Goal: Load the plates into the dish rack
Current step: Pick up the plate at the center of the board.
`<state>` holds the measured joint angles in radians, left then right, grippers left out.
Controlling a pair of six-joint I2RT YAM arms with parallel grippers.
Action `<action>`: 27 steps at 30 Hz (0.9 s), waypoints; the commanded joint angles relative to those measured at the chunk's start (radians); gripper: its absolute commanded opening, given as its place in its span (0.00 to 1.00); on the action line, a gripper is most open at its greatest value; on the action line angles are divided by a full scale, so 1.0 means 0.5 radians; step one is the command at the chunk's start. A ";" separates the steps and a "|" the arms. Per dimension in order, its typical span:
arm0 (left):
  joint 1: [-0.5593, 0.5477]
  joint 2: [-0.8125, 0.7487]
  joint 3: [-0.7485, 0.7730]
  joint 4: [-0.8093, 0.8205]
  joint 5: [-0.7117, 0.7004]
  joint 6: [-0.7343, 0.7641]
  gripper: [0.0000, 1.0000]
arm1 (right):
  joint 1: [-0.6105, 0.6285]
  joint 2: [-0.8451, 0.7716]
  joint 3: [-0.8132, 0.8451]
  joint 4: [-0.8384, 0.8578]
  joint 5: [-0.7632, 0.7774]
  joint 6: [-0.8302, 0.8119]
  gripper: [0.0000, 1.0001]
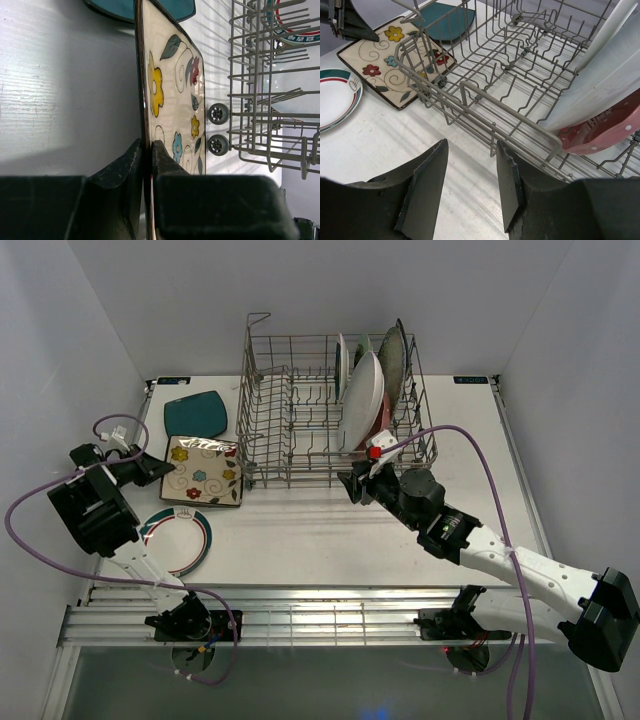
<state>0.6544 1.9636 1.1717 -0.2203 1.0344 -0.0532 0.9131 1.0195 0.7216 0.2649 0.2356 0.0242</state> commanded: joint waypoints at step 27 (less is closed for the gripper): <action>0.001 -0.681 0.417 -0.519 -0.145 0.407 0.00 | 0.005 0.075 0.106 0.068 -0.020 0.010 0.50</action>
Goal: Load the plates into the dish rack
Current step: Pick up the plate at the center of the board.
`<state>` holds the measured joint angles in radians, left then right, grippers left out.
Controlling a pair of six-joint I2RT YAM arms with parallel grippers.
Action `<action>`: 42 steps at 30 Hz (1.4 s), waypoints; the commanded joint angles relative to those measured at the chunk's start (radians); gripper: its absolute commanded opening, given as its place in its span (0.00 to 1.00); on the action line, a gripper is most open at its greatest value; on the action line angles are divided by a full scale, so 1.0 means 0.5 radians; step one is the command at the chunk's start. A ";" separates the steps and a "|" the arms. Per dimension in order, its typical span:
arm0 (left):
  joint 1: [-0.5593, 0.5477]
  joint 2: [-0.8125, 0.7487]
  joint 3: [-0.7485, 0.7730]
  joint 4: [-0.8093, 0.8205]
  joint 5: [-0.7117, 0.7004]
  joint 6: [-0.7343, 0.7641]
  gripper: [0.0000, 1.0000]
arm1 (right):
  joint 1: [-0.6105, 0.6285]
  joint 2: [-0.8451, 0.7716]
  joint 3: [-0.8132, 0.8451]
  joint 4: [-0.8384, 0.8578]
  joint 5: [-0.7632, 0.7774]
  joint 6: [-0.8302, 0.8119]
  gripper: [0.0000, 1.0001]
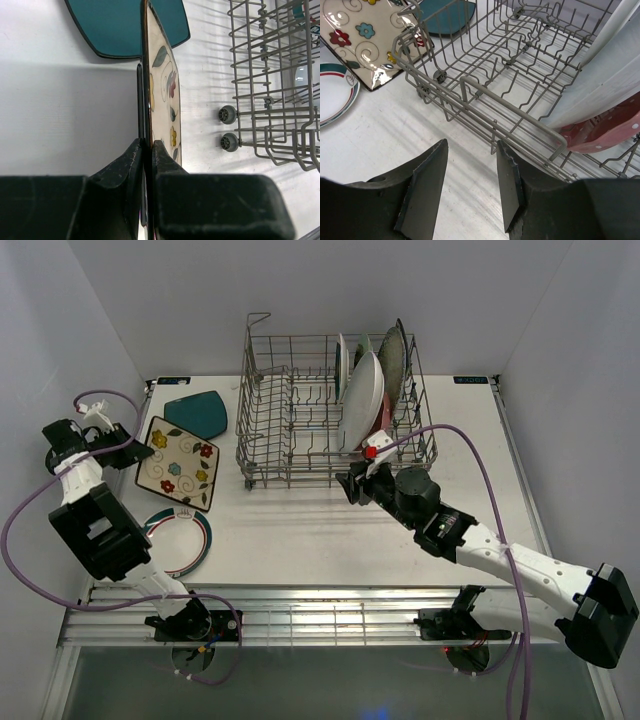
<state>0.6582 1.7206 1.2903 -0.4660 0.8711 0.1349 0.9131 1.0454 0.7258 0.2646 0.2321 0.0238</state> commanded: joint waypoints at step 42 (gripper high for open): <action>-0.347 -0.189 1.217 -0.507 -0.236 0.059 0.00 | 0.005 0.069 0.092 0.133 -0.096 -0.035 0.50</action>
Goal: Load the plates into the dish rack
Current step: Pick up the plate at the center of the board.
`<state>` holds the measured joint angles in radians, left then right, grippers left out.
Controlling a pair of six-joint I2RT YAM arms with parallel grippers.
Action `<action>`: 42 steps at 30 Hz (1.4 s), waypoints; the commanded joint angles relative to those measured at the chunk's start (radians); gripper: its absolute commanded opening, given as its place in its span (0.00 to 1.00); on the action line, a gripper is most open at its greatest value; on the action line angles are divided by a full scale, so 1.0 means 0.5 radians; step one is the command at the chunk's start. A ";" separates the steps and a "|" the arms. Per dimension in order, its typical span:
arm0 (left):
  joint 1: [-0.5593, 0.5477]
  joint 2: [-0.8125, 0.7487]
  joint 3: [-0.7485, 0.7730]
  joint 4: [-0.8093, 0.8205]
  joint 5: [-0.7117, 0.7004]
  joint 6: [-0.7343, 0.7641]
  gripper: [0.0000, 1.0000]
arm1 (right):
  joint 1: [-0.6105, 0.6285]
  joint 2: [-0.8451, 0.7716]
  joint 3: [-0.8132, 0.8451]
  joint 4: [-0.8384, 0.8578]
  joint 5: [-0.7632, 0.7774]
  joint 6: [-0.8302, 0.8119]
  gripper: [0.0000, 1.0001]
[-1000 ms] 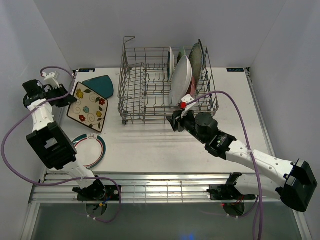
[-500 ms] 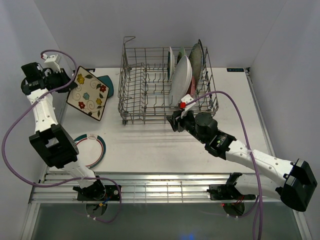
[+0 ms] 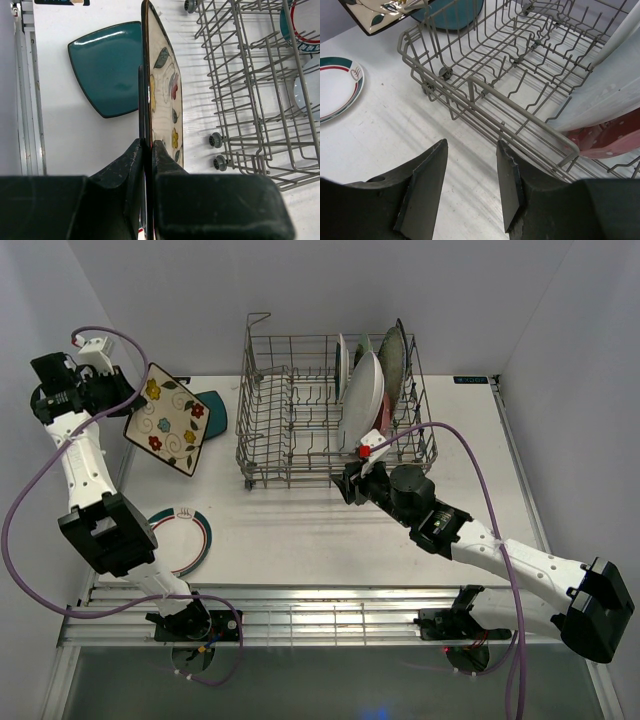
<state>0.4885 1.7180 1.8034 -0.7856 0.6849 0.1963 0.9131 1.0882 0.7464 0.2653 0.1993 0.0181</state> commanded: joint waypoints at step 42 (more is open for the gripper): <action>-0.011 -0.113 1.066 0.310 0.686 -0.874 0.00 | -0.298 0.425 0.474 0.708 -0.913 0.542 0.65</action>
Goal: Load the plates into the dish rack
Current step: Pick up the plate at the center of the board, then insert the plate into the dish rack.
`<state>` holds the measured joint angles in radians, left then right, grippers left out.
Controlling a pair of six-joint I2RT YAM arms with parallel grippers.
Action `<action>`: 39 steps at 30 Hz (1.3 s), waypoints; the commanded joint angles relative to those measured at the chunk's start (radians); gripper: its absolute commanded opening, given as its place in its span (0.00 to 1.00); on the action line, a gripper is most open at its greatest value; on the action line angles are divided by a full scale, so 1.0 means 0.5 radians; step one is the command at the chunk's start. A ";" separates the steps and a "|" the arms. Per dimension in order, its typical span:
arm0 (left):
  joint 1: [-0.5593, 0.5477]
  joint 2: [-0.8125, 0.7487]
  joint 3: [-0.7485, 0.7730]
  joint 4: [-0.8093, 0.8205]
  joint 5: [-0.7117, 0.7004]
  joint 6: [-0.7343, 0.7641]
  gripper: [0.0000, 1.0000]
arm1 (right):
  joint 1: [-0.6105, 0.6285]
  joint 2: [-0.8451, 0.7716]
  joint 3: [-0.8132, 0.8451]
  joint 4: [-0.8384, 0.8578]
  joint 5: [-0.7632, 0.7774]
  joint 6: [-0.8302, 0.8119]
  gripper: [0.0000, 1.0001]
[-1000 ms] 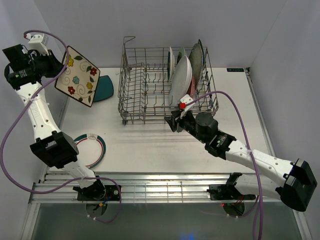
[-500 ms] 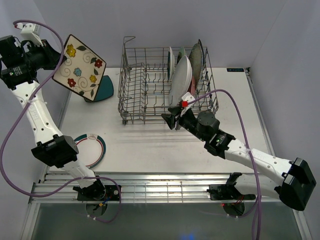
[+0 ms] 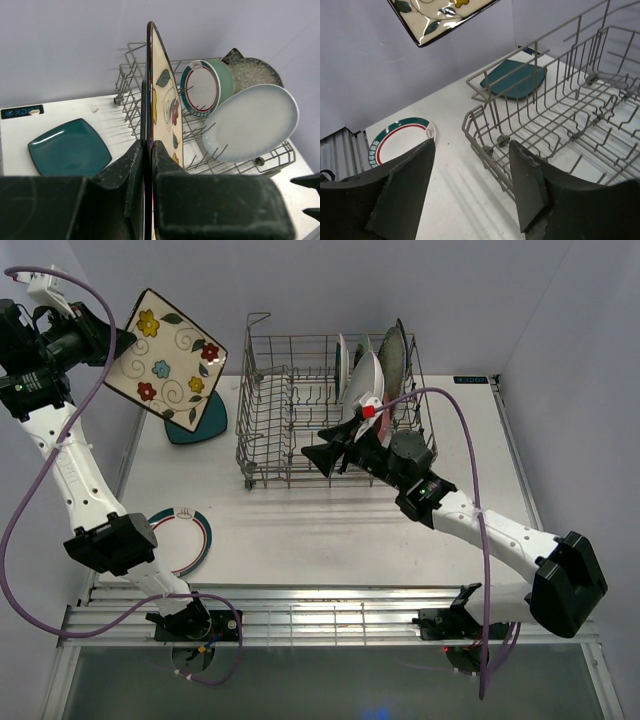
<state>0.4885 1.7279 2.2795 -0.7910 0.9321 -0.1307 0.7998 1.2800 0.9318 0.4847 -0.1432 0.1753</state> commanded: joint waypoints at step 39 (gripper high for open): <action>-0.612 -0.280 -0.558 1.030 -0.103 -0.739 0.00 | -0.425 1.483 1.057 1.460 -0.928 1.800 0.81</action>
<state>0.1818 1.6886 1.9736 -0.4232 0.9085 -0.4328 0.5793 2.0125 1.4158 1.2003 -0.6281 1.0809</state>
